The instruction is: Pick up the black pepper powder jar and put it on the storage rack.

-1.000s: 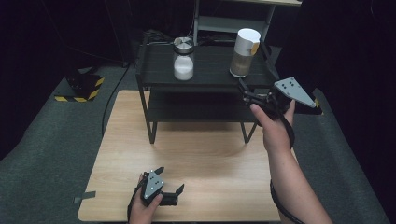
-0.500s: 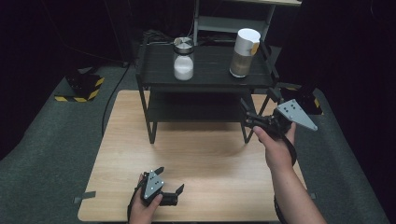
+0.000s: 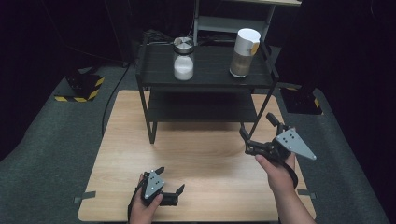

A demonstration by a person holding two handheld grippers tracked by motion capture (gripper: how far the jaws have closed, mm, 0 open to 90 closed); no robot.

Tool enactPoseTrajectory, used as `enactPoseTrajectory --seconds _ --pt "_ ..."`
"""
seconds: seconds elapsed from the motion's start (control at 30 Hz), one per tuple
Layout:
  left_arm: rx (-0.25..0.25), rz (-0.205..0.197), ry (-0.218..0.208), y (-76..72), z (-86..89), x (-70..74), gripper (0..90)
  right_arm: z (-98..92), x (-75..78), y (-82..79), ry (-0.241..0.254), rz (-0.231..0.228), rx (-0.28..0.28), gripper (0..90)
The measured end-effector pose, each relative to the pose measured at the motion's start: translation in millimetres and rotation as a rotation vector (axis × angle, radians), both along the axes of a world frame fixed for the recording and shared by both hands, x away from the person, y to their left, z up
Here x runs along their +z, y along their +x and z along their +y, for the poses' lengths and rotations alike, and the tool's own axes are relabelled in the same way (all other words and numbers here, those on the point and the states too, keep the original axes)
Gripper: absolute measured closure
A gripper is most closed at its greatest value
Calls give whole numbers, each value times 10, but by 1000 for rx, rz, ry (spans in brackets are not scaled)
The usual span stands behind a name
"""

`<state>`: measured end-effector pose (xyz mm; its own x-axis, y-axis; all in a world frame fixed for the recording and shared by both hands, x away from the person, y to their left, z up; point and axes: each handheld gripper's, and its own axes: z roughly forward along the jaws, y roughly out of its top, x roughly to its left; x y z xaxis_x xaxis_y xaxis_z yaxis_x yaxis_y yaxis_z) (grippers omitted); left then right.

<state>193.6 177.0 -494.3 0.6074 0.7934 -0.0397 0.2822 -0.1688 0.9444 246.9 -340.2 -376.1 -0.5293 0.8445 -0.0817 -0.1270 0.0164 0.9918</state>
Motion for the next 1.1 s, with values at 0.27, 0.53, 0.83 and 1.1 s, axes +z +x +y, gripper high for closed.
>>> enactPoseTrajectory --seconds 0.27,0.53,0.83,1.1 --pt "-7 -6 -3 1 8 -10 3 -125 -272 -146 -6 27 9 1" --pt "-8 -12 -6 6 -9 -18 3 -284 -689 -305 -61 97 19 1" --pt "-23 -36 37 -9 -54 -4 3 -411 -1019 -358 -85 195 11 1" --pt "-23 -32 40 -8 -61 3 3 -472 -1126 -379 -159 291 3 1"
